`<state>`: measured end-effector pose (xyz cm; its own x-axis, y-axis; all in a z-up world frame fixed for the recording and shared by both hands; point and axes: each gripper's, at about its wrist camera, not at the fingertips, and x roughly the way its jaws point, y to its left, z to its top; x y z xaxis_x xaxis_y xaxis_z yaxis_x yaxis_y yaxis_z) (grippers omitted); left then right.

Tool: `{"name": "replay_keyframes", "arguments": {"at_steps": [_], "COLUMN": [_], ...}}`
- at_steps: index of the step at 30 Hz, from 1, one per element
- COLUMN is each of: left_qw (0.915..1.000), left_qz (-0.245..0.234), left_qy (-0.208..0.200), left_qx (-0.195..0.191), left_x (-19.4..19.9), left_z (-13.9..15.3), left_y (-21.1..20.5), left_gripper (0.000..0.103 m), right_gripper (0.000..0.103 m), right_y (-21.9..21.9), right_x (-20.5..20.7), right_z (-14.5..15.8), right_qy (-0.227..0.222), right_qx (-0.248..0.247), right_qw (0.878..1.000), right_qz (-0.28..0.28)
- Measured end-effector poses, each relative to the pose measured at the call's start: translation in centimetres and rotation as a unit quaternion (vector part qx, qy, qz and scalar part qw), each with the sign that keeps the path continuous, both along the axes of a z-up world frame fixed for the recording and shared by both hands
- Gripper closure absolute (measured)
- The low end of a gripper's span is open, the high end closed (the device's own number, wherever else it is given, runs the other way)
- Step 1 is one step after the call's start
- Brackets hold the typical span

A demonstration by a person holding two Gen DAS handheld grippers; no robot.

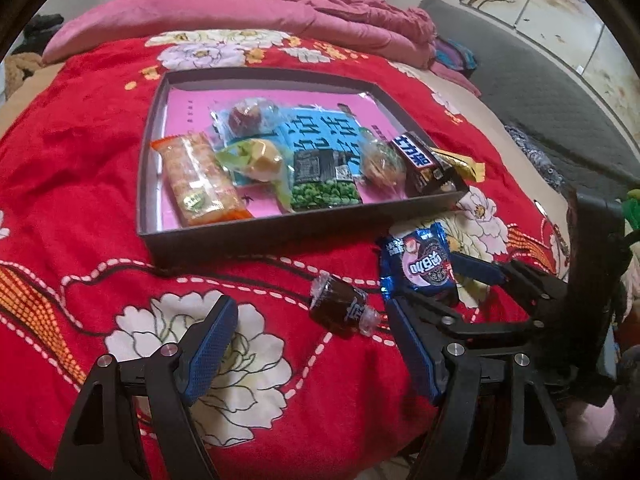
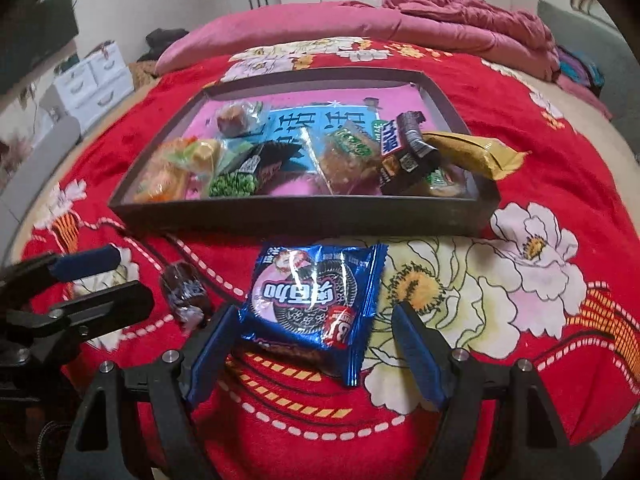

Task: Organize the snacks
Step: 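Grasp the dark candy with left tool while right tool grasps the blue cookie pack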

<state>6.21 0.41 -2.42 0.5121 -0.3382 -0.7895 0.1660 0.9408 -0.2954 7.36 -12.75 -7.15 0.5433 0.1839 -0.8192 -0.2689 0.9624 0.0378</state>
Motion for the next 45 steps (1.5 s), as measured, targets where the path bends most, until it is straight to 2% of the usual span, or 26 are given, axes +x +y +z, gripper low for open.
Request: {"name": "replay_keyframes", "arguments": {"at_steps": [4,9,16,22,24,28,32,37,45], "left_qw": [1.0000,0.9998,0.9992,0.9973,0.9961,0.9949,0.9960,0.9966,0.9969], "left_qz": [-0.003,-0.018,-0.040,-0.061,-0.069,-0.078,-0.076,-0.069,-0.024], "left_qy": [0.004,0.006,0.006,-0.007,-0.013,-0.015,-0.016,-0.037,-0.074], "left_qx": [-0.002,-0.007,0.005,0.040,0.054,0.062,0.044,0.027,-0.007], "left_x": [0.3,0.8,1.4,1.6,1.6,1.7,1.5,0.9,0.8], "left_z": [-0.5,-1.1,-2.0,-2.3,-2.3,-2.2,-1.7,-0.1,2.4], "left_y": [-0.1,-0.6,-1.8,-3.0,-3.5,-3.9,-3.4,-2.6,0.1], "left_gripper": [0.024,0.025,0.026,0.046,0.057,0.063,0.065,0.065,0.065], "right_gripper": [0.025,0.043,0.048,0.049,0.049,0.049,0.049,0.049,0.049], "right_y": [0.1,-0.6,-2.5,-3.9,-4.2,-4.3,-4.3,-3.7,-2.7], "right_x": [0.3,1.0,1.7,1.9,1.9,1.7,1.5,1.0,0.6], "right_z": [-0.3,-0.7,-0.4,0.1,0.3,0.6,1.2,2.4,4.3], "right_qy": [-0.007,-0.011,-0.006,-0.004,-0.005,-0.003,-0.005,-0.016,-0.035], "right_qx": [-0.004,0.002,0.024,0.044,0.049,0.063,0.086,0.094,0.106], "right_qw": [1.000,1.000,1.000,0.999,0.999,0.998,0.996,0.995,0.994], "right_qz": [0.010,0.017,0.015,0.000,-0.003,-0.004,0.000,0.009,0.020]}}
